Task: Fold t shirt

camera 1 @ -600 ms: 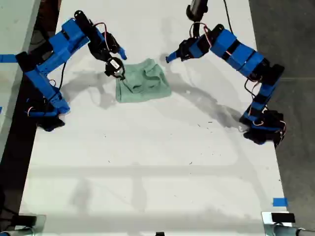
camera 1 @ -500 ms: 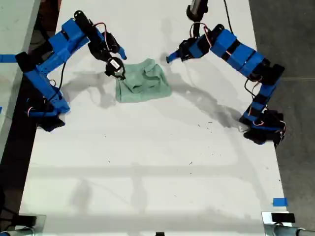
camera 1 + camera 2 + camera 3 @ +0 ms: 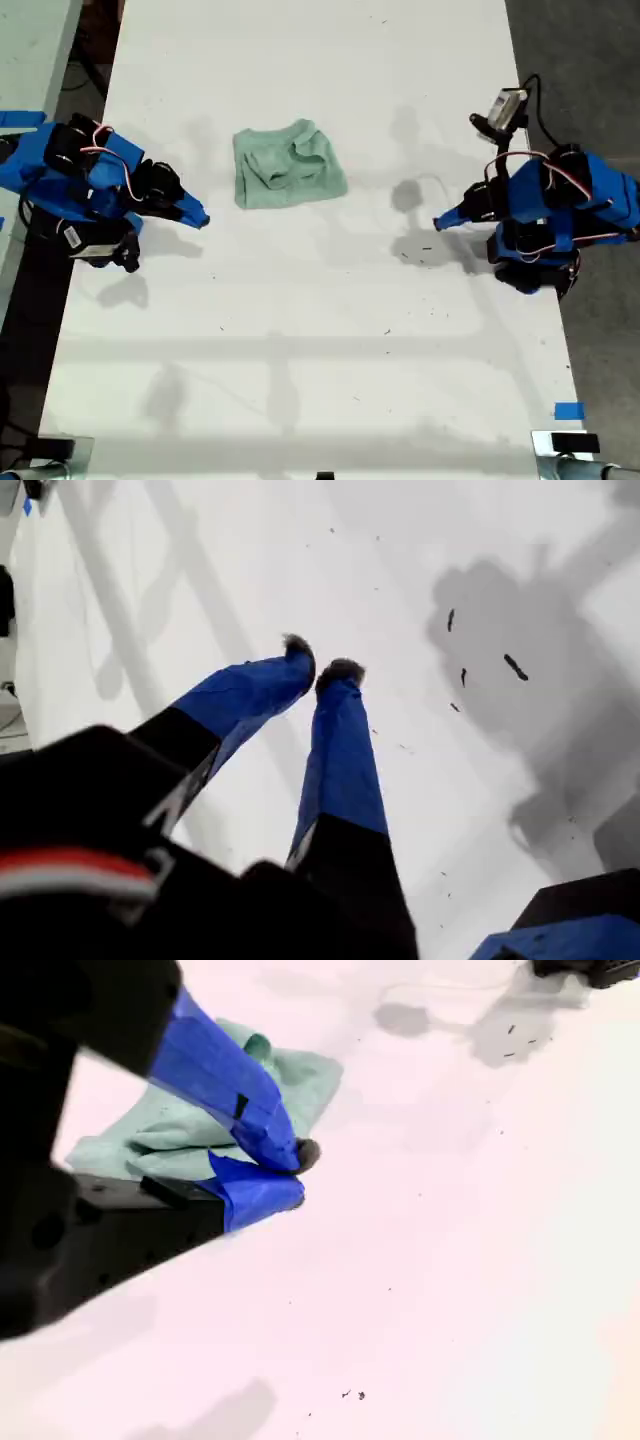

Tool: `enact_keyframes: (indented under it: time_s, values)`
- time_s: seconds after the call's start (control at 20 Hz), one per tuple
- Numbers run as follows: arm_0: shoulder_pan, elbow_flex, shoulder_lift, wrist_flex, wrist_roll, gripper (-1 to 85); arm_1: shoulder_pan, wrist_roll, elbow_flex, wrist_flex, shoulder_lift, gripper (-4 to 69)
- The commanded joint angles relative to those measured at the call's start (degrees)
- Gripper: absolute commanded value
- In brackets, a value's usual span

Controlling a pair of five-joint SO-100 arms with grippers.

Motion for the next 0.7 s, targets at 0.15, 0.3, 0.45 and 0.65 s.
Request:
enact_keyframes:
  time_s: [0.15,0.3,0.45,0.65]
  values:
    - [0.7,2.2,4.5,0.7,-1.9,-0.1,-1.8,2.3,1.8,1.9,5.2,4.1]
    - [2.7,8.5,14.1,2.4,-6.3,-0.1,-3.3,5.3,6.8,3.6,13.1,4.1]
    - [7.7,16.1,20.0,0.7,-11.4,-0.1,-8.2,8.4,15.6,1.8,24.5,6.2]
    - [12.5,31.6,33.7,-8.3,-11.5,-0.2,-15.5,12.1,28.4,-1.3,33.8,13.2]
